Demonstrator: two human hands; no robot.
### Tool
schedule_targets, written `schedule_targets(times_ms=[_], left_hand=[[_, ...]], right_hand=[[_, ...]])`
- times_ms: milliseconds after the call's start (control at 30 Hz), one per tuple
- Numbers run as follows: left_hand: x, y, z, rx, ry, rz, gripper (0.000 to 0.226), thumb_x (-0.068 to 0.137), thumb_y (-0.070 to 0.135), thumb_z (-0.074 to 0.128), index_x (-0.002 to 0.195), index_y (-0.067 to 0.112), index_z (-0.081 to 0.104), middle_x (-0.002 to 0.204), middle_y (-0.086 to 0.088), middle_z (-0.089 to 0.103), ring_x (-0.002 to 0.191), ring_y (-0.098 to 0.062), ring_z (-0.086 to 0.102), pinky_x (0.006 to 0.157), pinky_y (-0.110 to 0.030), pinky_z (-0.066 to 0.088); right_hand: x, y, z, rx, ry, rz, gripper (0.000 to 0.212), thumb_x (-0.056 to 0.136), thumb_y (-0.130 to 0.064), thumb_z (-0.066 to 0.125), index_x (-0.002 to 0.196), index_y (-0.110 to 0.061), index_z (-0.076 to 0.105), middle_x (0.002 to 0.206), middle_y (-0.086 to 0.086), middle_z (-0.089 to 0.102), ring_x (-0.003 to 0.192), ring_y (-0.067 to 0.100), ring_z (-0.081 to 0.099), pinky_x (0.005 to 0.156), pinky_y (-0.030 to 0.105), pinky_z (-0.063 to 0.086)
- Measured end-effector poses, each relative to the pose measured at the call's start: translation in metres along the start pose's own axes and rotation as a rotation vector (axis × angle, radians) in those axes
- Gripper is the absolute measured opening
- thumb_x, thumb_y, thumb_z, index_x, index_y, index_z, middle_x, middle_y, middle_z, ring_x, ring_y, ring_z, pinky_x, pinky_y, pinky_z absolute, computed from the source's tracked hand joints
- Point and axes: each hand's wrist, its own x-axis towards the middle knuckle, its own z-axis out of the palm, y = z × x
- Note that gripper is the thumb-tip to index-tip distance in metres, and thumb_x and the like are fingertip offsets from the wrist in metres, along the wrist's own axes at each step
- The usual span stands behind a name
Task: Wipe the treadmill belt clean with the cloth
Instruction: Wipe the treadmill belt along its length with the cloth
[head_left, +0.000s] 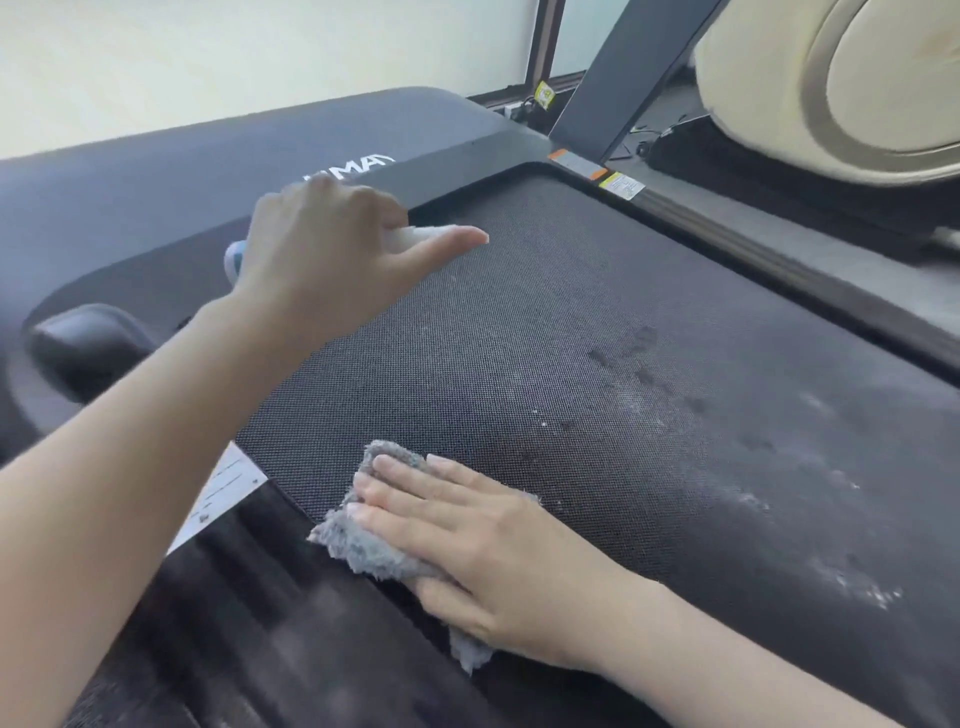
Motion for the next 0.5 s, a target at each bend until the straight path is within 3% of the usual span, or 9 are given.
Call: schedule_targets(times_ms=[133,500], left_hand=[[-0.008,0.003,-0.001,-0.007,-0.010,-0.005,0.070,0.079,0.080,0.036,0.046,0.019,0.032,0.044,0.003,0.034,0.045,-0.013,0.034,0.055,-0.030,0.028],[-0.005,0.008,0.009,-0.024,-0.017,-0.021,0.070,0.077,0.081,0.034,0.045,0.019,0.034,0.042,0.004,0.035,0.044,-0.013,0.036,0.054,-0.031,0.036]], right_hand=[[-0.001,0.007,-0.004,-0.051,-0.027,0.007,0.053,0.090,-0.025,0.034,0.143,-0.017,0.035,0.151,-0.004,0.030,0.143,0.006,0.011,0.118,0.032,0.011],[0.000,0.047,-0.017,-0.072,0.035,0.183,0.056,0.090,-0.032,0.029,0.145,-0.021,0.030,0.153,-0.009,0.023,0.143,0.001,0.005,0.119,0.030,0.007]])
